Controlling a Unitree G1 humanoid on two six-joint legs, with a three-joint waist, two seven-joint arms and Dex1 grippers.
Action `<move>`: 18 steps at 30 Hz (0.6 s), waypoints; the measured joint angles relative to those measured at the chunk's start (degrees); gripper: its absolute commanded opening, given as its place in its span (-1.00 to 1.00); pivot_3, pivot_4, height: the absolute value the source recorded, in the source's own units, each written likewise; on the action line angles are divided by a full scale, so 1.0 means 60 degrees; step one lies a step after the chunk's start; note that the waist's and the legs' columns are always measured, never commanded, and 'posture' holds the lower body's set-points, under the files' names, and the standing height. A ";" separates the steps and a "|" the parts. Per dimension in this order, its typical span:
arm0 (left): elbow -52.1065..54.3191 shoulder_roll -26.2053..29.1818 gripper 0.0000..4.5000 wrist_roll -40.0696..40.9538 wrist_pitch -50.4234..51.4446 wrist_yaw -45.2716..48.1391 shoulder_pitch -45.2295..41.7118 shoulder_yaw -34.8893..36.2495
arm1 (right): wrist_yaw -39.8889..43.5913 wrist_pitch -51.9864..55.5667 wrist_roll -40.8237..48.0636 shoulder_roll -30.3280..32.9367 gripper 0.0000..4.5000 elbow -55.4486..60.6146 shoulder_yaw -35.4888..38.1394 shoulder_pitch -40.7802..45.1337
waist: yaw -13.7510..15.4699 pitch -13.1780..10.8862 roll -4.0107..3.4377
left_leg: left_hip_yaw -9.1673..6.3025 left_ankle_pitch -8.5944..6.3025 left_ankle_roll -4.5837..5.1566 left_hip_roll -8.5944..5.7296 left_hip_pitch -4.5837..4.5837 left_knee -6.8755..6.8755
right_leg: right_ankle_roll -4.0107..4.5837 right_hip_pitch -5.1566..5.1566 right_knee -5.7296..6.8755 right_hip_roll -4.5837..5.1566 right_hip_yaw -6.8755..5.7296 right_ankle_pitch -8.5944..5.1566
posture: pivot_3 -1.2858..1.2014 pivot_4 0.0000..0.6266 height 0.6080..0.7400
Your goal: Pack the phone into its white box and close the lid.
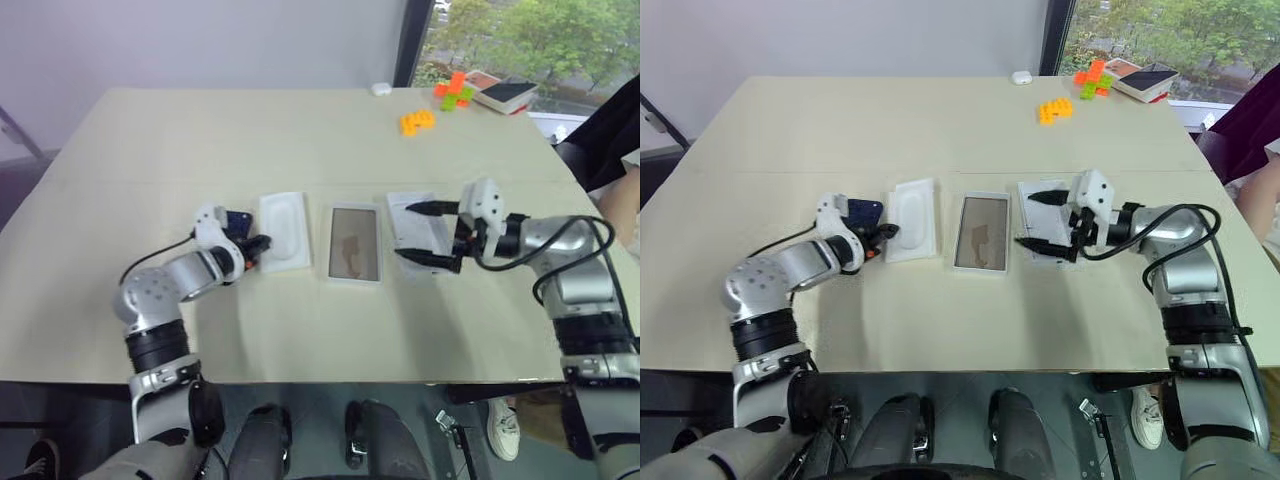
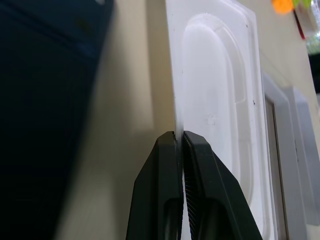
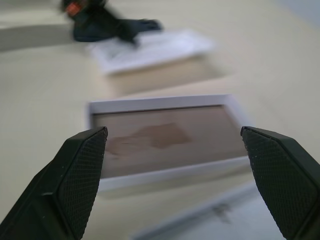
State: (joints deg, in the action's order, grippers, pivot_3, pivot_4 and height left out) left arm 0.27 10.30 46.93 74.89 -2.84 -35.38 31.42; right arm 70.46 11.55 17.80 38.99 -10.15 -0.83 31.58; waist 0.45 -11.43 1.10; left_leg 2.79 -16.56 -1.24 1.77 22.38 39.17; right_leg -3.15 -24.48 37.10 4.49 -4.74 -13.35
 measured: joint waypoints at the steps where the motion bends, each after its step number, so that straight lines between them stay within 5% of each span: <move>1: 0.0077 0.0098 -0.97 0.0016 0.0068 0.0021 -0.0084 0.0014 | -0.0118 0.0241 0.0005 -0.0022 1.00 0.0226 -0.0098 0.0004 | 0.0017 0.0000 0.0000 | 0.0001 0.0000 -0.0001 -0.0002 0.0000 0.0003 | 0.0000 0.0000 -0.0001 0.0004 0.0000 0.0000 | 0.03 -0.52 1.00; 8: 0.0374 0.0652 -0.97 0.0001 0.0175 0.0540 -0.0067 -0.0666 | -0.0934 0.2041 -0.0115 -0.0604 1.00 0.2607 -0.1475 -0.0128 | 0.0046 0.0000 0.0001 | -0.0011 0.0000 -0.0003 -0.0004 0.0007 0.0001 | 0.0000 0.0002 -0.0004 0.0005 -0.0007 -0.0001 | 0.03 -0.52 1.00; 16: 0.0405 0.0899 -0.97 -0.0015 0.0084 0.0858 0.0072 -0.0832 | -0.1528 0.2429 -0.1201 -0.0521 1.00 0.2497 -0.2485 -0.0300 | 0.0034 0.0000 0.0001 | -0.0008 0.0000 0.0000 -0.0009 0.0007 0.0002 | 0.0000 0.0000 -0.0004 0.0005 -0.0006 -0.0001 | 0.03 -0.52 1.00; 18: 0.0401 0.0899 -1.00 -0.0017 0.0084 0.0858 0.0115 -0.0823 | -0.1653 0.2520 -0.1414 -0.0561 0.75 0.2279 -0.2618 -0.0297 | 0.0031 0.0000 0.0002 | -0.0009 -0.0001 0.0000 -0.0008 0.0007 0.0001 | 0.0001 0.0000 -0.0004 0.0001 -0.0007 -0.0001 | 0.03 -0.52 1.00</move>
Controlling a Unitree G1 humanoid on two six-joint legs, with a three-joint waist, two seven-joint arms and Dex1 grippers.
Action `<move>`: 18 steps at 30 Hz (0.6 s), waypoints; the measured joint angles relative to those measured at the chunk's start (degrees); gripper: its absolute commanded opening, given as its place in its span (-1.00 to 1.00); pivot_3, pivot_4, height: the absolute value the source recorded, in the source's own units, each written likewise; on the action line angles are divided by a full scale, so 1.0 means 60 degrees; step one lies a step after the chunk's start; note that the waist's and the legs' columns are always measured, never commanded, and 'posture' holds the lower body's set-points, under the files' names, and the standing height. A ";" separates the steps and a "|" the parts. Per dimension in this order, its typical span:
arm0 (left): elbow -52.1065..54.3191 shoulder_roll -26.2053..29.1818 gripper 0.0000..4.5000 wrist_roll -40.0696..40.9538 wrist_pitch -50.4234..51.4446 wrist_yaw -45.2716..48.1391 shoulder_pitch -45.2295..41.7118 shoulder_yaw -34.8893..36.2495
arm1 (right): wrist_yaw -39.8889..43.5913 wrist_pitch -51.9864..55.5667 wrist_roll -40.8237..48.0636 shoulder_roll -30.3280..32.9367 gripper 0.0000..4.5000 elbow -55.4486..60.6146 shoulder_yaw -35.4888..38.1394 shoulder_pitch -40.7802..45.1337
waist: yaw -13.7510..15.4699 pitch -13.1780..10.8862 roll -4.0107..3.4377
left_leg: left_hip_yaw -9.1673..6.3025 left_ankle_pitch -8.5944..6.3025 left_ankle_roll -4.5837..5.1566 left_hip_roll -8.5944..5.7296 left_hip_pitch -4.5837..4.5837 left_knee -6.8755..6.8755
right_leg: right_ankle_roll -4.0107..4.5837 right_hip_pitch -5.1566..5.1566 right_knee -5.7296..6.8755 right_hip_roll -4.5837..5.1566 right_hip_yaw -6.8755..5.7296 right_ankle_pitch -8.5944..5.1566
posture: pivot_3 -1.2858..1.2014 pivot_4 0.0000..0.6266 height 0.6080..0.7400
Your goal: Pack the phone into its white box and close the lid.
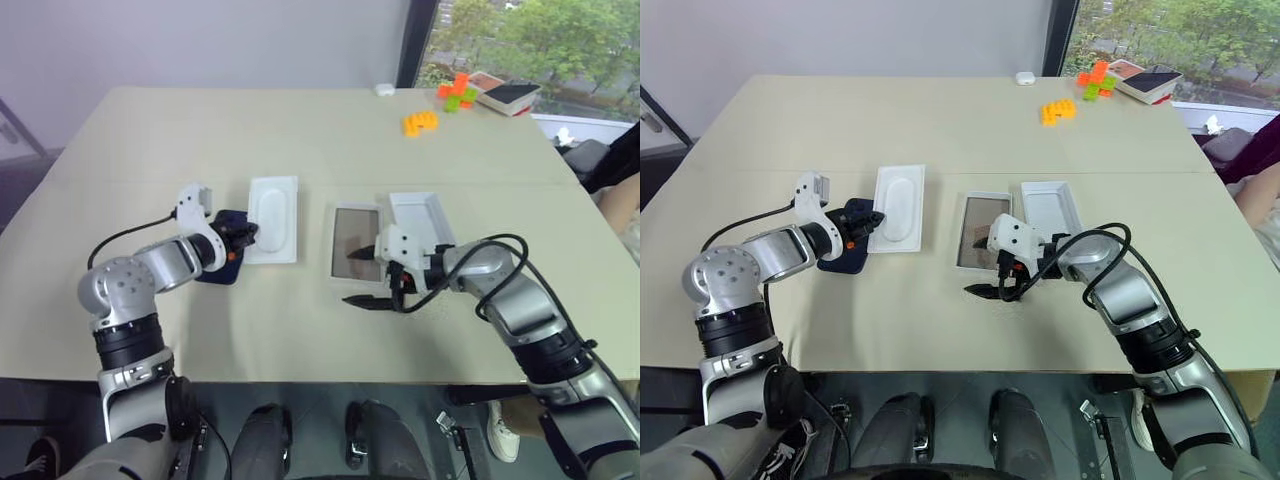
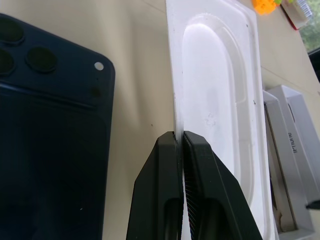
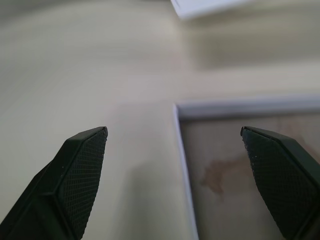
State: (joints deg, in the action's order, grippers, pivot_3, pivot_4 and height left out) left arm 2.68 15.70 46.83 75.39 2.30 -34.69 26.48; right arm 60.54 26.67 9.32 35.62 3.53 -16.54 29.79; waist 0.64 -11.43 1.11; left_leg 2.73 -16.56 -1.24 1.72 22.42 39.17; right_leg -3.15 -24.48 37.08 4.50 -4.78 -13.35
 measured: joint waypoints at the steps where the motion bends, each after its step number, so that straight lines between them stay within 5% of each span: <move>1: 0.0000 -0.0002 -1.00 0.0000 0.0003 -0.0003 0.0013 0.0001 | -0.0024 0.0000 -0.0105 -0.0047 0.63 -0.0103 -0.0104 -0.0001 | -0.0007 0.0000 0.0000 | 0.0000 0.0000 0.0000 0.0000 0.0000 0.0000 | 0.0000 -0.0001 0.0000 -0.0001 0.0000 0.0000 | 0.03 -0.52 1.00; 7: 0.0018 -0.0016 -1.00 0.0001 0.0012 -0.0044 0.0016 0.0011 | -0.0100 -0.0128 -0.0562 -0.0129 -0.75 -0.0279 -0.0510 -0.0005 | -0.0007 0.0000 0.0001 | 0.0002 -0.0001 0.0001 0.0000 0.0002 -0.0001 | 0.0000 -0.0003 -0.0002 0.0001 0.0002 0.0000 | 0.03 -0.52 1.00; 12: 0.0018 -0.0024 -1.00 0.0001 0.0009 -0.0055 0.0016 0.0014 | -0.0099 -0.0143 -0.0579 -0.0144 -0.75 -0.0292 -0.0508 -0.0004 | -0.0005 -0.0001 0.0001 | -0.0001 -0.0001 0.0001 0.0000 0.0002 -0.0001 | 0.0000 -0.0003 -0.0001 0.0001 0.0000 0.0000 | 0.03 -0.52 1.00; 14: 0.0018 -0.0034 -1.00 0.0001 0.0009 -0.0058 0.0016 0.0014 | -0.0086 -0.0167 -0.0577 -0.0145 -1.00 -0.0322 -0.0508 -0.0004 | -0.0006 -0.0001 0.0001 | 0.0001 -0.0001 0.0001 0.0000 0.0002 -0.0001 | 0.0000 -0.0003 -0.0001 0.0001 0.0001 0.0000 | 0.03 -0.52 1.00; 18: 0.0018 -0.0060 -1.00 0.0002 0.0009 -0.0090 0.0014 0.0014 | -0.0054 -0.0283 -0.0581 -0.0141 -1.00 -0.0354 -0.0507 -0.0007 | -0.0006 -0.0001 0.0001 | 0.0000 -0.0001 0.0001 0.0000 0.0002 -0.0001 | 0.0000 -0.0003 -0.0001 0.0001 0.0001 0.0000 | 0.03 -0.52 1.00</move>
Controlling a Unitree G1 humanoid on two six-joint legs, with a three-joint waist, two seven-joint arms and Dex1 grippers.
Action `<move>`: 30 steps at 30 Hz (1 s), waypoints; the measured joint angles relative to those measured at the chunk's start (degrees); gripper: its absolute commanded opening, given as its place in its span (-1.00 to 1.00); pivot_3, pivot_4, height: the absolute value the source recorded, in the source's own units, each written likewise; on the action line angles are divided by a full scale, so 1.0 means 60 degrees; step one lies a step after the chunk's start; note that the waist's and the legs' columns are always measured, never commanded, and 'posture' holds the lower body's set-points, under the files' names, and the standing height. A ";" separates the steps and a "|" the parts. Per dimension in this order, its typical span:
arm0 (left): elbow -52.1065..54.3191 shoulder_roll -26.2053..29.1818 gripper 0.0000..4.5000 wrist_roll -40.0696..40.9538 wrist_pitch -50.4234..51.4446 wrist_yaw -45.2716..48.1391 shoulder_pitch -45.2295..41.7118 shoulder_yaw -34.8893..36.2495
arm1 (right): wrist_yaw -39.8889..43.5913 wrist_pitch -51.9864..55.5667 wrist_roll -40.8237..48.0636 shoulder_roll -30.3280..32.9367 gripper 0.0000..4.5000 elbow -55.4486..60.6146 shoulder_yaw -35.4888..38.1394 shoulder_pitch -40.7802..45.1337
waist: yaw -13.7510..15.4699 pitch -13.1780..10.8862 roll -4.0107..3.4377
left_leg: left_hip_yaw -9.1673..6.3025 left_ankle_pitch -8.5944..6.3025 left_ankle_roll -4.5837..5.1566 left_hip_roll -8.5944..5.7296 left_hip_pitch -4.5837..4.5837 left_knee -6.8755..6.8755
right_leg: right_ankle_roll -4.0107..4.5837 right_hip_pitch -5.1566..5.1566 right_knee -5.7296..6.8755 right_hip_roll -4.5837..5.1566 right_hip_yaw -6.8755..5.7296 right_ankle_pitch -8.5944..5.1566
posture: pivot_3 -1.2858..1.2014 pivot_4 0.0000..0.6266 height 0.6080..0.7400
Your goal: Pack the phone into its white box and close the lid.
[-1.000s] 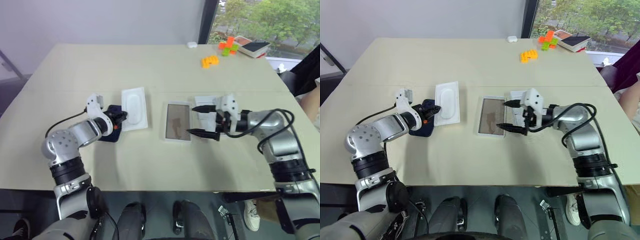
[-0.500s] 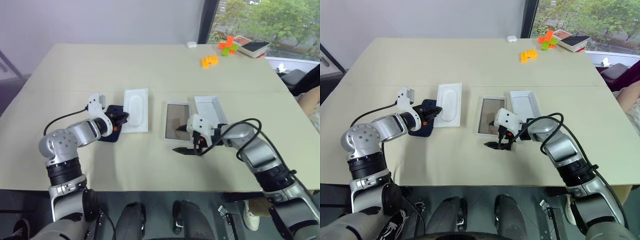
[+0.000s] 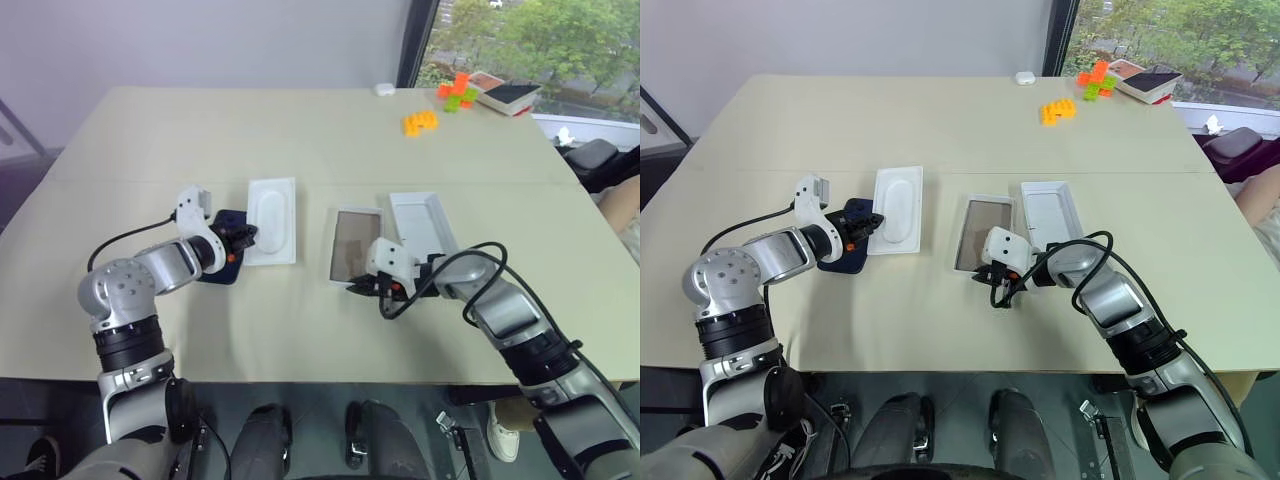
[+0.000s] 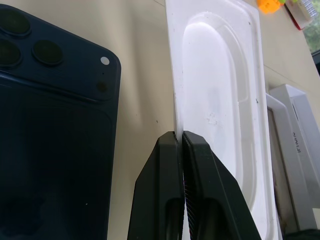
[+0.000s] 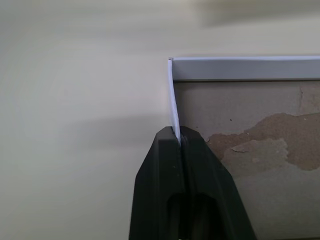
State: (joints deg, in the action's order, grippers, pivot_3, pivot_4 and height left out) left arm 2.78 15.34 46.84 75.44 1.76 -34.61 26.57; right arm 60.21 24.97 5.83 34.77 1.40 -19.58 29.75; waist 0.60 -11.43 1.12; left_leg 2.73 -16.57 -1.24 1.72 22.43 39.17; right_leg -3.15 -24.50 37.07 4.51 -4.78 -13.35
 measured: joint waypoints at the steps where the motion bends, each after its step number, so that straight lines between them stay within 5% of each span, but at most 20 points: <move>1: 0.0000 -0.0005 -1.00 0.0000 0.0000 -0.0004 0.0000 0.0000 | 0.0027 -0.0043 0.0001 0.0001 -1.00 -0.0001 0.0000 -0.0003 | -0.0001 0.0000 0.0000 | 0.0000 0.0000 0.0000 0.0000 0.0000 0.0000 | 0.0000 0.0000 0.0000 0.0000 0.0000 0.0000 | 0.03 -0.52 1.00; 17: 0.0523 -0.0156 -1.00 0.0387 0.1121 -0.0237 -0.0653 0.0444 | 0.0682 -0.1312 0.0206 -0.0285 -1.00 0.0591 -0.0144 -0.0554 | 0.0000 -0.0008 0.0015 | -0.0004 0.0001 -0.0001 0.0002 -0.0001 0.0000 | -0.0001 0.0000 0.0001 0.0000 0.0000 0.0000 | 0.03 -0.52 1.00; 20: 0.0540 -0.0506 -1.00 0.0425 0.1462 -0.0497 -0.0720 0.0692 | 0.0677 -0.1026 0.0263 -0.0421 -0.60 0.0487 -0.0147 -0.0539 | 0.0000 -0.0008 0.0015 | -0.0003 0.0001 -0.0001 0.0002 0.0000 0.0000 | -0.0001 0.0001 -0.0001 0.0001 0.0001 0.0000 | 0.03 -0.52 1.00; 24: 0.0760 -0.1342 -1.00 0.0426 0.2295 -0.0936 -0.0729 0.1168 | 0.0529 -0.0963 0.0280 -0.0442 0.25 0.0478 -0.0132 -0.0462 | 0.0006 -0.0009 0.0016 | -0.0005 0.0000 -0.0001 0.0000 0.0002 0.0000 | -0.0001 0.0001 -0.0001 0.0001 -0.0001 0.0000 | 0.03 -0.52 1.00; 30: 0.1416 -0.2415 -1.00 0.0391 0.2762 -0.1425 -0.0742 0.1468 | 0.0942 -0.0311 0.1588 -0.0262 0.25 0.0517 0.1025 -0.0263 | 0.0025 -0.0015 0.0026 | -0.0005 0.0000 0.0000 -0.0002 0.0004 0.0001 | -0.0001 0.0002 -0.0004 0.0005 0.0000 0.0000 | 0.03 -0.52 1.00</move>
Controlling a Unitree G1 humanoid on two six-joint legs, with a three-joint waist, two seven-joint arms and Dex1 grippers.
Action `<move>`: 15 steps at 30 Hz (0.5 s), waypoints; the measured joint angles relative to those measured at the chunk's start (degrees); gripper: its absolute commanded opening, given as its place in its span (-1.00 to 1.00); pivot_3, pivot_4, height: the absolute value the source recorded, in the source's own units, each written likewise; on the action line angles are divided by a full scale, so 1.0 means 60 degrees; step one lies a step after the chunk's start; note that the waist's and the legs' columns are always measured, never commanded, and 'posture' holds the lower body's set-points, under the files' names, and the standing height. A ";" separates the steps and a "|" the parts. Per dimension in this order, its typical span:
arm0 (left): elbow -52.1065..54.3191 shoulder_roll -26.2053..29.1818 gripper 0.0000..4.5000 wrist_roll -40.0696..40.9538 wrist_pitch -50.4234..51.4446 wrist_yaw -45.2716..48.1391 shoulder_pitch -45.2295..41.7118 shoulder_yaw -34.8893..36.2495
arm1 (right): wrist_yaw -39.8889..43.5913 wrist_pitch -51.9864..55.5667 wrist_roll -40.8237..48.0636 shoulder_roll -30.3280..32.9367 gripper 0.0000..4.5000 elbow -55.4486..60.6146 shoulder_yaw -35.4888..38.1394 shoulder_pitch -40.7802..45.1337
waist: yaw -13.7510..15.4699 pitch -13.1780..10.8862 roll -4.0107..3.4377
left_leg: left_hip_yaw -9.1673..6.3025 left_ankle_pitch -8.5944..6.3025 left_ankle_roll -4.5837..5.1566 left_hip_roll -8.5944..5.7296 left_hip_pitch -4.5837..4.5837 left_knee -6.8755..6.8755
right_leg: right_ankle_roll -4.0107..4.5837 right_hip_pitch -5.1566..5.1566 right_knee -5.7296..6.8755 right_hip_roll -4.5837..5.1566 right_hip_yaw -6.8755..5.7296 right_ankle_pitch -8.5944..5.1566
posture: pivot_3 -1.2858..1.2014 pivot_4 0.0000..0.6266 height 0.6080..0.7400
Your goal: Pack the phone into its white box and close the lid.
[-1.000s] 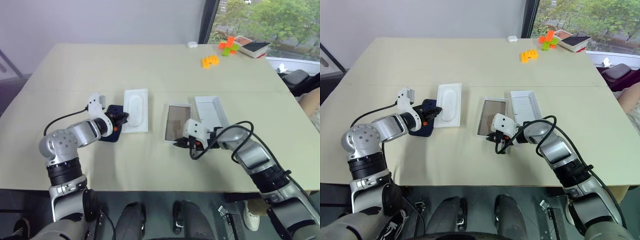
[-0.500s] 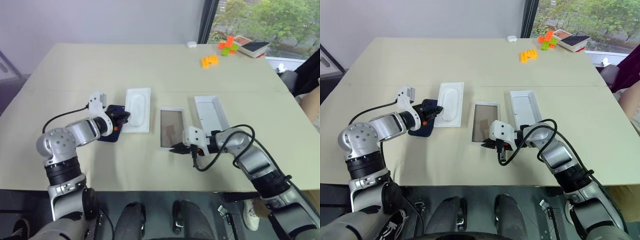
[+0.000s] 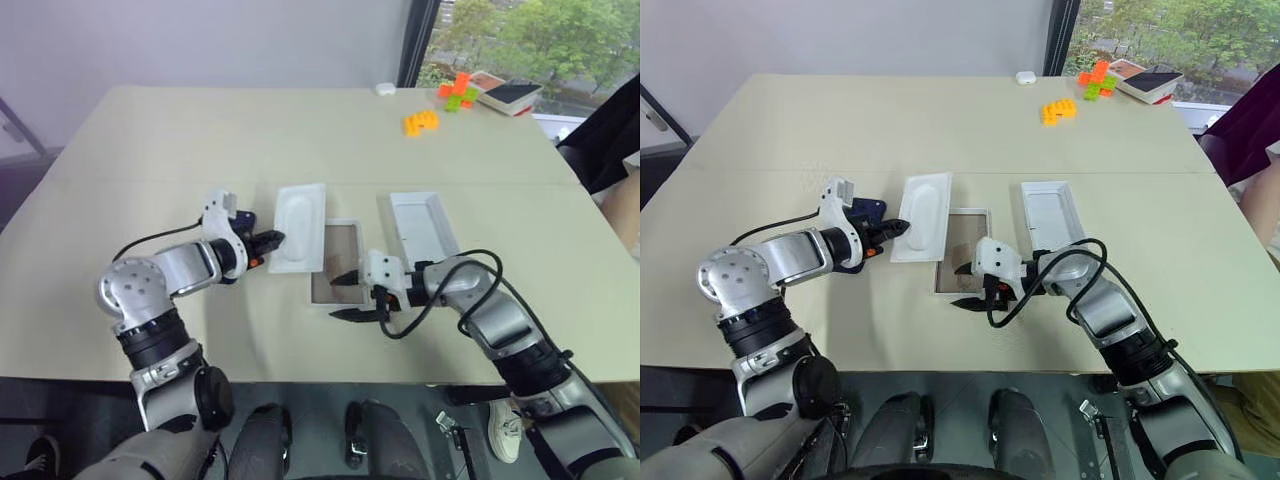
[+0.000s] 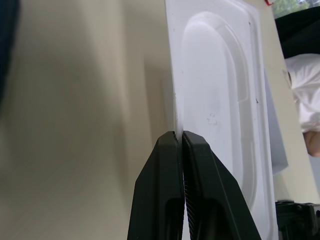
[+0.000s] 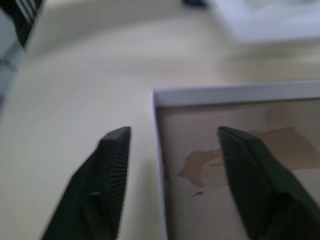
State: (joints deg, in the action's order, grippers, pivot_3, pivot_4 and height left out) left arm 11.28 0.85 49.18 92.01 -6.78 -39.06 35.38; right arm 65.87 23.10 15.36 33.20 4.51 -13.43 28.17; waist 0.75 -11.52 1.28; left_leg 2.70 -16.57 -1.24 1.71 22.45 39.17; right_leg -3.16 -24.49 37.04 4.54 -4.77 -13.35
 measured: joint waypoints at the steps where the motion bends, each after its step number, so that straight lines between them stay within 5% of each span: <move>1: 0.0046 -0.0122 -1.00 0.0001 0.0001 -0.0054 -0.0001 -0.0008 | 0.0122 0.0059 0.0238 0.0176 0.25 -0.0002 0.0295 0.0106 | 0.0000 -0.0001 0.0001 | 0.0001 -0.0001 0.0001 -0.0002 0.0000 0.0000 | 0.0000 0.0000 -0.0002 0.0001 0.0000 0.0000 | 0.03 -0.52 1.00; 6: 0.0141 -0.0740 -1.00 -0.0039 0.0000 -0.0576 -0.0005 0.0067 | 0.0616 -0.0095 0.0655 0.0990 0.25 -0.0558 0.1207 0.0276 | -0.0009 -0.0001 0.0005 | 0.0000 -0.0005 0.0008 -0.0015 0.0000 -0.0006 | 0.0000 0.0001 -0.0012 -0.0008 -0.0001 -0.0001 | 0.03 -0.52 1.00; 15: 0.0033 -0.1117 -1.00 0.0160 0.0001 -0.1008 0.0230 -0.0523 | 0.0432 -0.0753 0.0472 0.0940 0.25 -0.1254 0.1211 0.0281 | -0.0010 -0.0002 0.0007 | 0.0002 -0.0004 0.0007 -0.0011 0.0001 -0.0005 | -0.0001 -0.0001 -0.0010 -0.0004 0.0001 -0.0001 | 0.03 -0.52 1.00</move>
State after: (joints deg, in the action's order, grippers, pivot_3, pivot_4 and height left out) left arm 11.48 -5.85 50.14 92.02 -12.83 -37.68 32.24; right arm 68.46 18.59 18.19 38.84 -3.02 -6.16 29.86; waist 0.69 -11.54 1.32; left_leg 2.71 -16.59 -1.20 1.64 22.45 39.14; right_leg -3.16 -24.49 36.98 4.52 -4.77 -13.36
